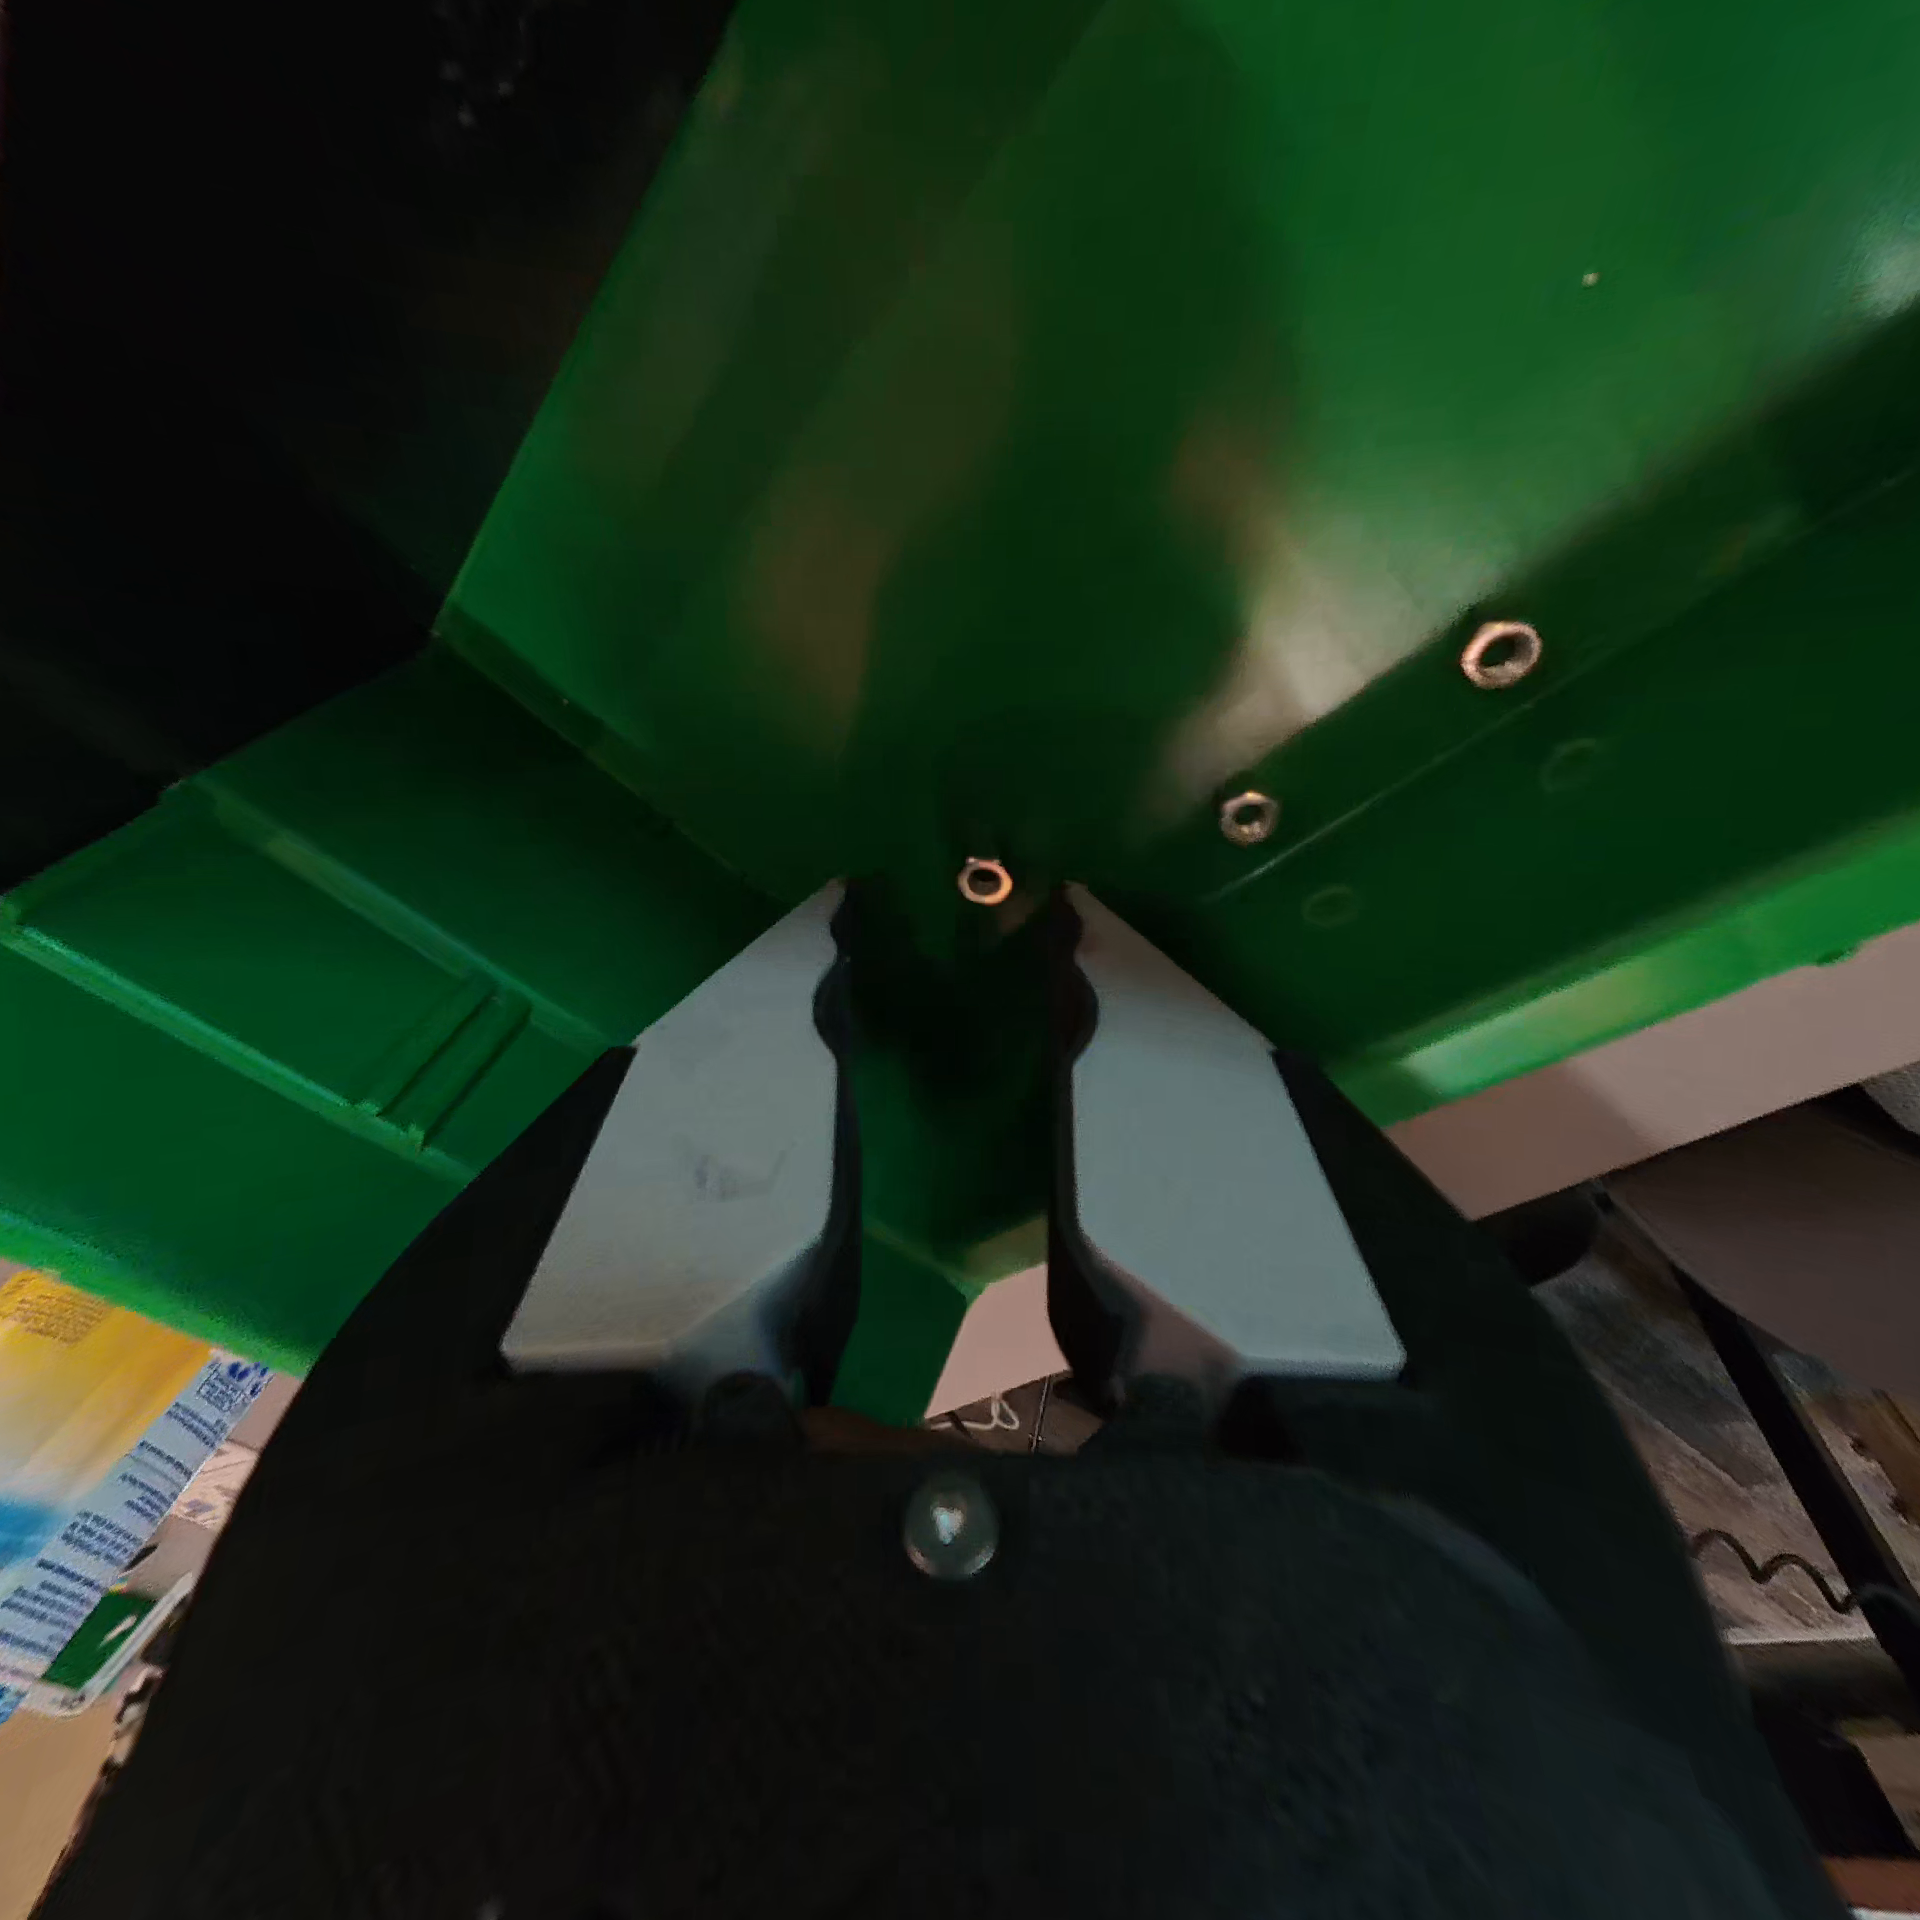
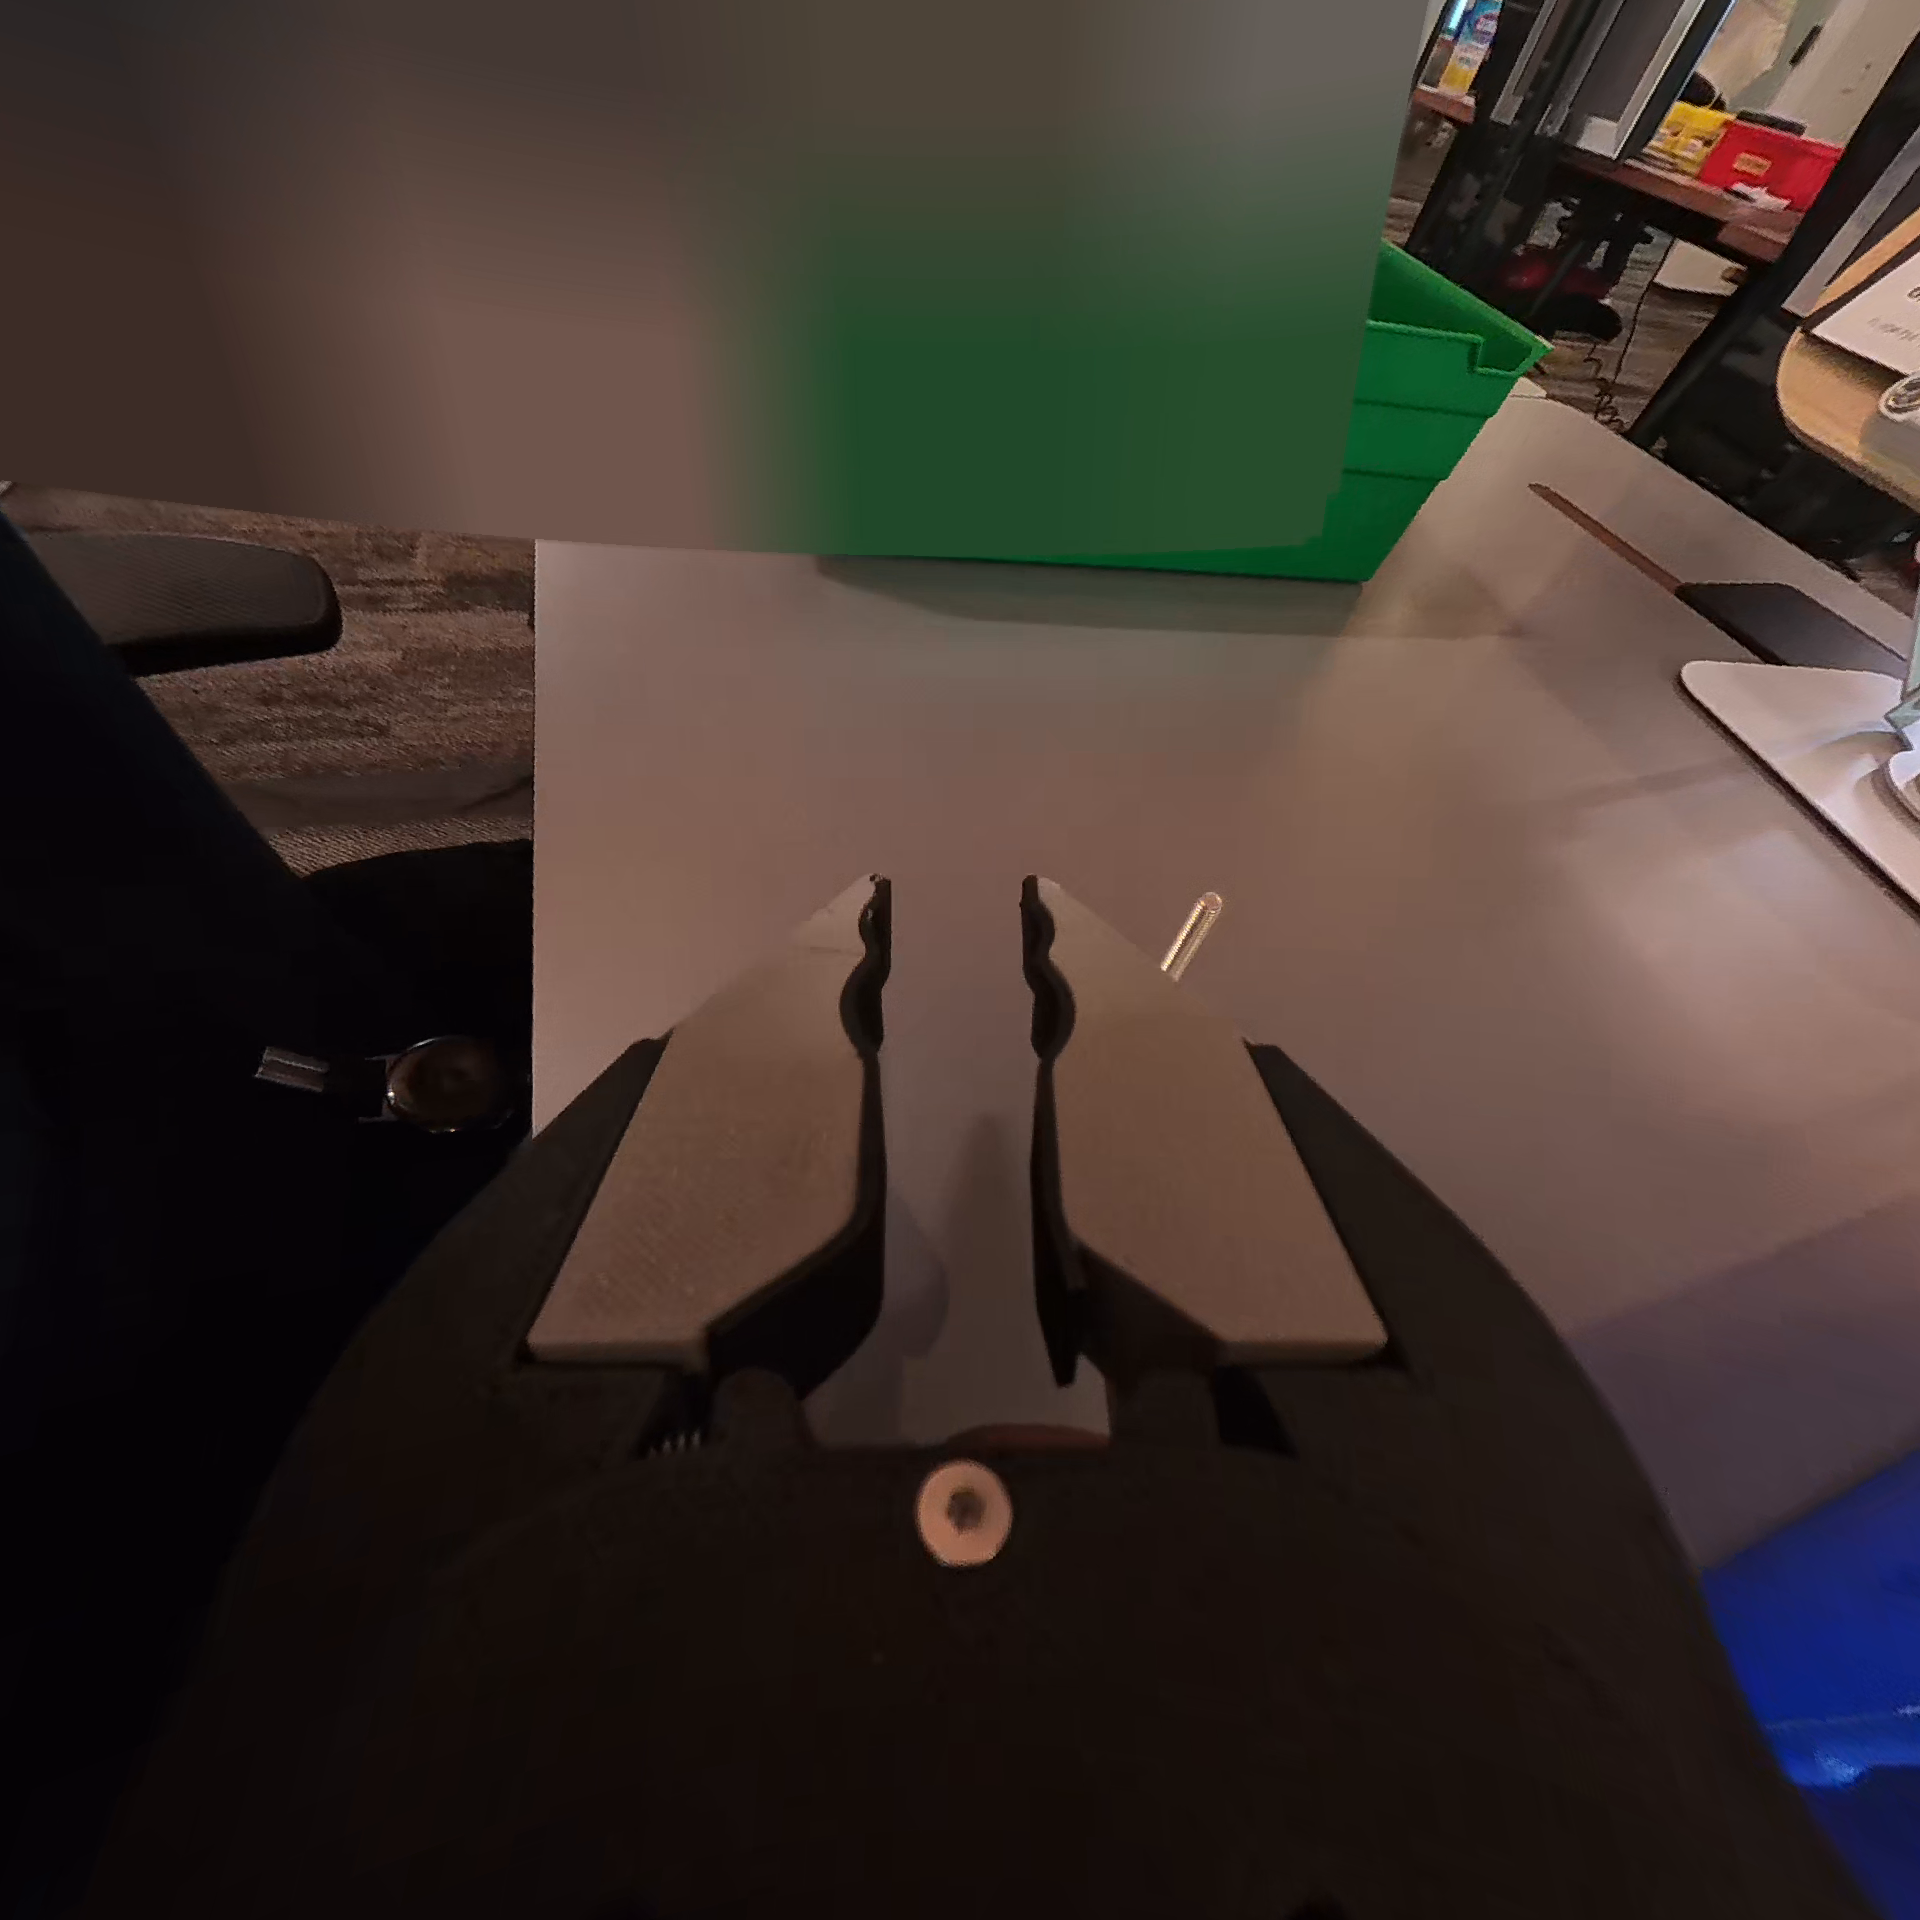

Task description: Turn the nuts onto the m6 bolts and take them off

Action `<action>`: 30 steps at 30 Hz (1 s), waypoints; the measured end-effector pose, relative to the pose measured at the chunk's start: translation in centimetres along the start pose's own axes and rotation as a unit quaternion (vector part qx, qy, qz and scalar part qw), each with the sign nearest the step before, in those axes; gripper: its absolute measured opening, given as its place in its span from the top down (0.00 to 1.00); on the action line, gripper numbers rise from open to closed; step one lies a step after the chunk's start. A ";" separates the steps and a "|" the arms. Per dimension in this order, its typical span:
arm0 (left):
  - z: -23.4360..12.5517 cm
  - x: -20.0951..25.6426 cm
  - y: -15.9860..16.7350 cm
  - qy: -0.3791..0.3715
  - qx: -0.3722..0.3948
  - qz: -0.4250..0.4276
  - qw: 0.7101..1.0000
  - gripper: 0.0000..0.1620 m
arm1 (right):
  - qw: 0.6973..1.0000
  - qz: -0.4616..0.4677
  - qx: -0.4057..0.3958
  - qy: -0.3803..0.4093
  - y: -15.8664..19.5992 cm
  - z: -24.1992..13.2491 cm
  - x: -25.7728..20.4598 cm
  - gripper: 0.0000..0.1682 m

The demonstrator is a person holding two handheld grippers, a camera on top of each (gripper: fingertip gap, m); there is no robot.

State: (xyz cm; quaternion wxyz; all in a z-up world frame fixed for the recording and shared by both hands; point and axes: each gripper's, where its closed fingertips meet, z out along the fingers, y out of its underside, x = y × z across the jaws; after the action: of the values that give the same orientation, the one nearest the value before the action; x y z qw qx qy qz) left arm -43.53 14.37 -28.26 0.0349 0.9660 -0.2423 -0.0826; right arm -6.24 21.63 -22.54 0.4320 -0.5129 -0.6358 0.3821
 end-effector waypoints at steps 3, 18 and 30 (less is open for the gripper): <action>0.1 -0.1 -0.2 0.006 -0.007 -0.002 1.000 0.77 | 1.000 -0.002 0.006 0.003 -0.1 -0.1 0.0 0.87; -1.3 -0.2 -1.2 -0.017 0.037 0.012 0.999 0.94 | 1.000 -0.006 0.021 0.005 -0.4 -0.5 0.2 0.90; -21.1 14.5 -13.8 -0.158 0.592 0.182 0.769 0.95 | 0.994 0.074 0.070 -0.038 -4.2 -1.6 0.0 0.91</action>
State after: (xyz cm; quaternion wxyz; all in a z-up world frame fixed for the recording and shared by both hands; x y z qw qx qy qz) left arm -20.83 20.17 -11.07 -0.5683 0.7064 -0.4167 -0.0662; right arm -6.12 20.88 -18.13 0.4129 -0.5125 -0.5839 0.4754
